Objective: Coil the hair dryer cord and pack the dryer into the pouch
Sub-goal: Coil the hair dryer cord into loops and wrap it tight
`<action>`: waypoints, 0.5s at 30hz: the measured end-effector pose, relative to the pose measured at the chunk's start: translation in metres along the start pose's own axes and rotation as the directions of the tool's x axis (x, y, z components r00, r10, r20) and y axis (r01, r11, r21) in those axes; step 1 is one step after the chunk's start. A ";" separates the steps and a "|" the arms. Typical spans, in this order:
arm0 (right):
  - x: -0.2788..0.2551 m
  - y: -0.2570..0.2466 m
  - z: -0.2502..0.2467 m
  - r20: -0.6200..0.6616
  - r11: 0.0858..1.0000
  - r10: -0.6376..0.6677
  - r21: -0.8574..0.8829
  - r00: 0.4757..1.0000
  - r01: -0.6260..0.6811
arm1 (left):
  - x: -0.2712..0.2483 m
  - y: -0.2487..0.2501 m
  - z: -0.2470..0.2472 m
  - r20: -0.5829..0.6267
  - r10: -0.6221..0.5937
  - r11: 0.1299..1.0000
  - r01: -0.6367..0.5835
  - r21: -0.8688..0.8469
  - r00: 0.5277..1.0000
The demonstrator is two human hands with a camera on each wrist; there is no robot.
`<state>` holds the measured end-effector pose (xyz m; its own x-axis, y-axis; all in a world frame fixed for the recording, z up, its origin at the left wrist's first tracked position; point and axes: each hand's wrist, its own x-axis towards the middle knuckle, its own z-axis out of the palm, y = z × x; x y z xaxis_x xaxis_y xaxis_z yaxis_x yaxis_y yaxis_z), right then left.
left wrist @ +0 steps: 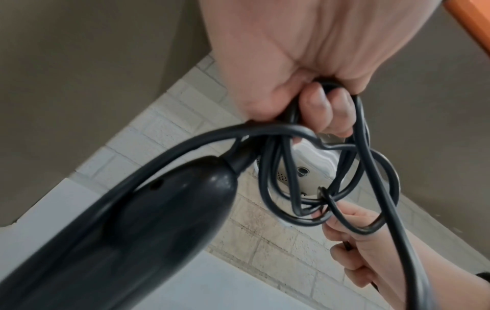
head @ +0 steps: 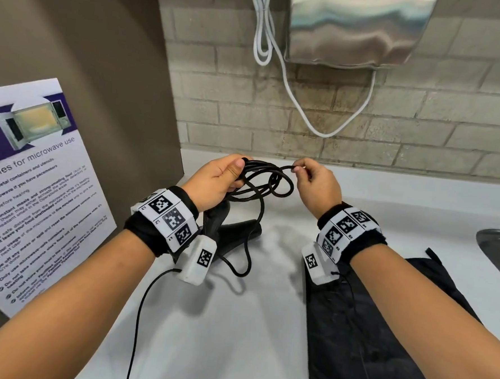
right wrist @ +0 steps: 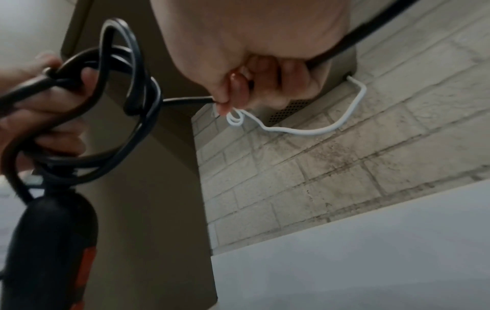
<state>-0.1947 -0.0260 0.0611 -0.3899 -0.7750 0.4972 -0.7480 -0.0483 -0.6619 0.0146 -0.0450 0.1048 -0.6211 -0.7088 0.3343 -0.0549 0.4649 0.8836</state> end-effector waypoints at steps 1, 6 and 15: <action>0.001 0.000 -0.003 -0.010 0.999 0.035 0.001 0.999 -0.035 | -0.001 0.000 0.000 0.001 -0.002 1.000 0.002 -0.006 1.000; 0.007 0.005 -0.014 -0.005 0.982 0.174 -0.074 0.985 -0.174 | -0.004 0.000 -0.002 -0.012 -0.028 1.000 0.028 0.002 1.000; -0.012 0.111 -0.056 0.130 0.776 0.545 -0.453 0.829 -0.439 | -0.015 0.001 -0.024 -0.135 -0.047 0.993 0.060 0.099 0.990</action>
<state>-0.3037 0.0133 0.0131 -0.6606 -0.7504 -0.0213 -0.6527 0.5881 -0.4776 0.0430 -0.0464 0.1087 -0.5062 -0.7951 0.3340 -0.1691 0.4713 0.8656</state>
